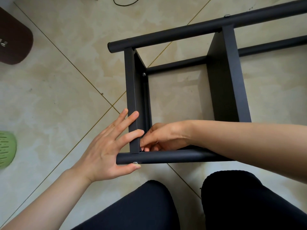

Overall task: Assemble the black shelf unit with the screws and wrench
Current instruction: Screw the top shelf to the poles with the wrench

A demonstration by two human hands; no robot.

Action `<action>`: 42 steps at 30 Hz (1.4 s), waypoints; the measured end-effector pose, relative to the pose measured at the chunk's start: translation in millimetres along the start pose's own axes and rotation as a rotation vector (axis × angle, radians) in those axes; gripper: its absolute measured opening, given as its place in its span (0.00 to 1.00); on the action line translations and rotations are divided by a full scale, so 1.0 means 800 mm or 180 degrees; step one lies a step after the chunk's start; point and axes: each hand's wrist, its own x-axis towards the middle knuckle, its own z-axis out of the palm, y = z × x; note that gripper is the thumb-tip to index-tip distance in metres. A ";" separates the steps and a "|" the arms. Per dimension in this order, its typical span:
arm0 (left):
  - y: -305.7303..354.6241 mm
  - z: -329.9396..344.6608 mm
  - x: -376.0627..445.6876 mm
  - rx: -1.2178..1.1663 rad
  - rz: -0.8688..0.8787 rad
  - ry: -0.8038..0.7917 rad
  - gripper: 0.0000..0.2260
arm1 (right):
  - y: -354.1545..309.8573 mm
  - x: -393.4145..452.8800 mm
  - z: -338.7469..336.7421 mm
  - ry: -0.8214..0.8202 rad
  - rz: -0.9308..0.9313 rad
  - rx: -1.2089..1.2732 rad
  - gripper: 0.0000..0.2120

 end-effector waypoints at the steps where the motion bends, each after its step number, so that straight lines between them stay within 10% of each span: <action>1: 0.000 0.000 0.000 0.0005 0.0002 -0.0004 0.32 | 0.000 -0.002 -0.001 -0.0065 -0.0006 0.0046 0.10; 18: 0.008 -0.022 0.010 0.0274 -0.0166 -0.0194 0.43 | 0.000 -0.003 -0.008 -0.0142 -0.0144 0.0091 0.06; 42: 0.021 -0.053 0.035 0.0259 -0.0197 -0.0688 0.35 | 0.003 0.000 -0.013 -0.0343 -0.0147 -0.0041 0.06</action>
